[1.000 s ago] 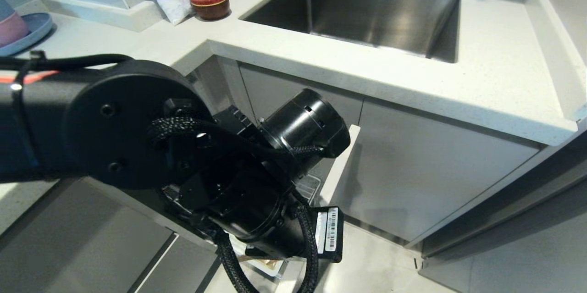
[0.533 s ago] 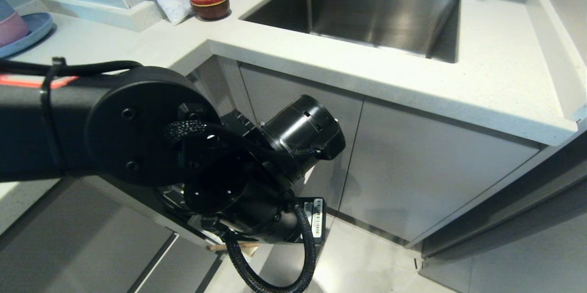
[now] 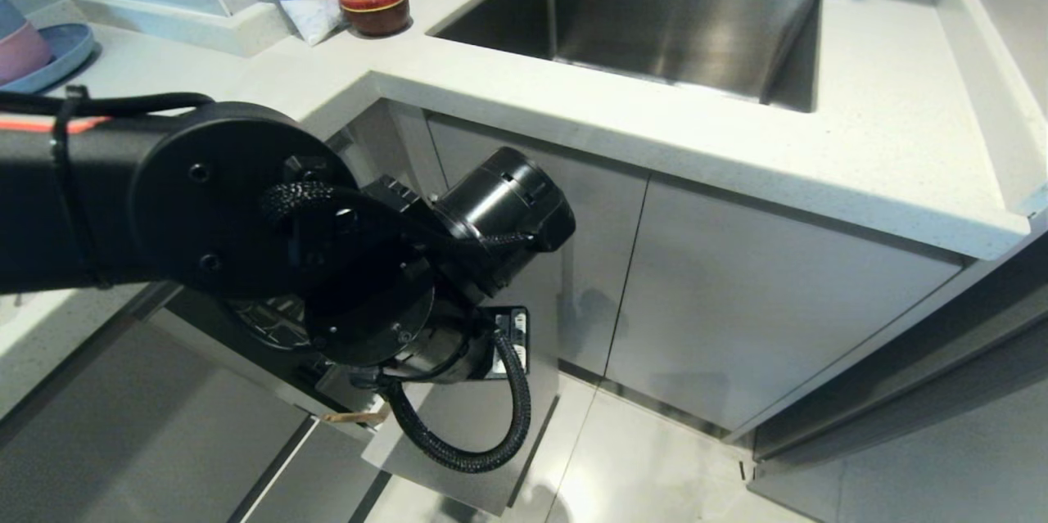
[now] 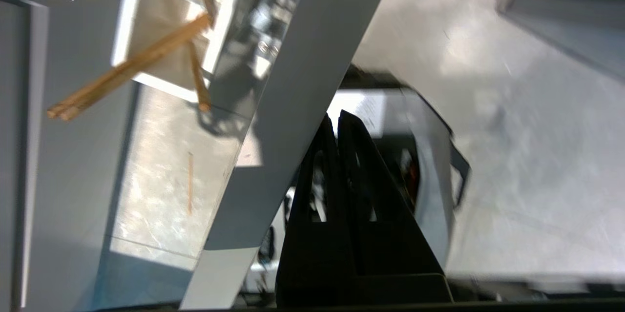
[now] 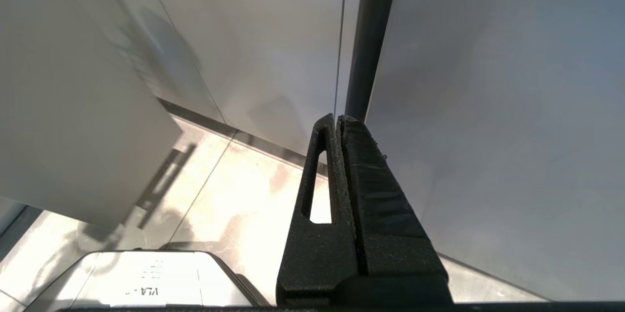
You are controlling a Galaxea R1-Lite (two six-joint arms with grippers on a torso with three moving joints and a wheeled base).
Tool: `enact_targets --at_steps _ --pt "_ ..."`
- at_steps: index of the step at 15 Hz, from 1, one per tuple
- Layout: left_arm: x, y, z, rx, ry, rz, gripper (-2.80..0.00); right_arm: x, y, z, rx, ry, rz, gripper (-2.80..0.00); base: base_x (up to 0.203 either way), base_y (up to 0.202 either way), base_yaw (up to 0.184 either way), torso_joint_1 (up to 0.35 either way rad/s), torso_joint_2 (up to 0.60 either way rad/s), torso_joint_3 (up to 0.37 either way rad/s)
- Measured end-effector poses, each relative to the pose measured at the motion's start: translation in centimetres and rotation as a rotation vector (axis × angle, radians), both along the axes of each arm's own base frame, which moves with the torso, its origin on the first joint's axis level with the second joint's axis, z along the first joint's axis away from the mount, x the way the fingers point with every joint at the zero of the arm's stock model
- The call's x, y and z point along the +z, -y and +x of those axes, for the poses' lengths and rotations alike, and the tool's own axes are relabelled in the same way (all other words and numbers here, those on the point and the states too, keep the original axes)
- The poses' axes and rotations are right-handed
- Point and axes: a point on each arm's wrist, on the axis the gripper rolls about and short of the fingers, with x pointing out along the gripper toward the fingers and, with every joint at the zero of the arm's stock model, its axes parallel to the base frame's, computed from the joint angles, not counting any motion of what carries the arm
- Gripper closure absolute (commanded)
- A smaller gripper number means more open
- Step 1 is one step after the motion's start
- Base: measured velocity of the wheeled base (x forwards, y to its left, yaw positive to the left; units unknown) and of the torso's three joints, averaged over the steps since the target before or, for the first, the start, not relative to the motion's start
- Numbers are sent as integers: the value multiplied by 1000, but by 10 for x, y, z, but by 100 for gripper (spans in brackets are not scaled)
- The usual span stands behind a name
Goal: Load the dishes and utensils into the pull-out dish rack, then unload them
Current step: Close the cupboard
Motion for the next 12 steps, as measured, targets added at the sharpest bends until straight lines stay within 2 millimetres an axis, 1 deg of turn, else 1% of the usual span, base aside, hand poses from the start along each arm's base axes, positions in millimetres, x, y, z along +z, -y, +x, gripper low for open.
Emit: enact_targets --at_steps 3,5,9,12 --pt "4 -15 10 72 62 61 0 0 0 0 0 0 0 0 0 0 0 0 0 0" --pt "7 -27 18 96 70 82 0 0 0 0 0 0 0 0 0 0 0 0 0 0" --pt "11 -60 36 140 65 152 0 0 0 0 0 0 0 0 0 0 0 0 0 0" --pt "16 -90 49 190 60 197 0 0 0 0 0 0 0 0 0 0 0 0 0 0"
